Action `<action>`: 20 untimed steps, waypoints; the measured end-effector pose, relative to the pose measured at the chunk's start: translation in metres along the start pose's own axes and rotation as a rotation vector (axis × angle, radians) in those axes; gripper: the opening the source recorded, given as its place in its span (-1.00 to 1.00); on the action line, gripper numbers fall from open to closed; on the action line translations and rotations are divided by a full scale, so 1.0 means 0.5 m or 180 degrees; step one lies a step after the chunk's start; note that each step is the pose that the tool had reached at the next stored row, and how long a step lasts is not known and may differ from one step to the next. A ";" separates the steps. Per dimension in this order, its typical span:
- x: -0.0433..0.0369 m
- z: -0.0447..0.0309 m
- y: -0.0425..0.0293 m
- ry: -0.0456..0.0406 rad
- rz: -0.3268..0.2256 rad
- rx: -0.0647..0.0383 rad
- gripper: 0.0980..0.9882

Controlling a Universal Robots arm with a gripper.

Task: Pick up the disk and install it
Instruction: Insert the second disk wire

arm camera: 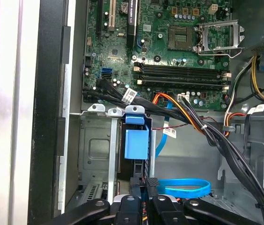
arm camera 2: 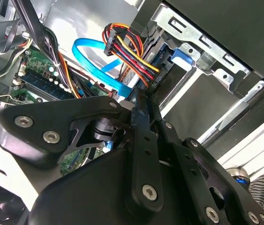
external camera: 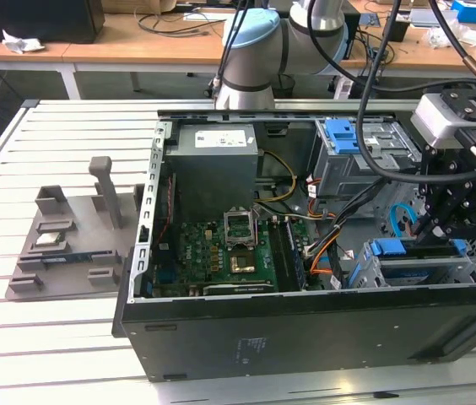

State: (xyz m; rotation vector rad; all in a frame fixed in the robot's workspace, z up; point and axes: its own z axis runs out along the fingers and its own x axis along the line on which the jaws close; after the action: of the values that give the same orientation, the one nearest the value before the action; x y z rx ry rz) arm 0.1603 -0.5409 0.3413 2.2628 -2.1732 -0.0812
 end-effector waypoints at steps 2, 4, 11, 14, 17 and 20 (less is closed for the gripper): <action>0.000 -0.001 0.000 -0.0001 0.0000 0.0000 -0.86; 0.000 -0.003 0.000 -0.0001 0.0000 0.0000 -0.86; 0.000 -0.006 0.000 0.0001 0.0000 0.0000 -0.86; 0.002 -0.006 0.000 0.0000 -0.0001 0.0000 -0.86; 0.006 -0.005 0.000 -0.0002 0.0000 0.0000 -0.86; 0.007 -0.003 0.000 -0.0007 -0.0001 0.0000 -0.86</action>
State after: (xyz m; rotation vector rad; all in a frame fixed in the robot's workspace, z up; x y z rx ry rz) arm 0.1603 -0.5444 0.3428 2.2641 -2.1742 -0.0836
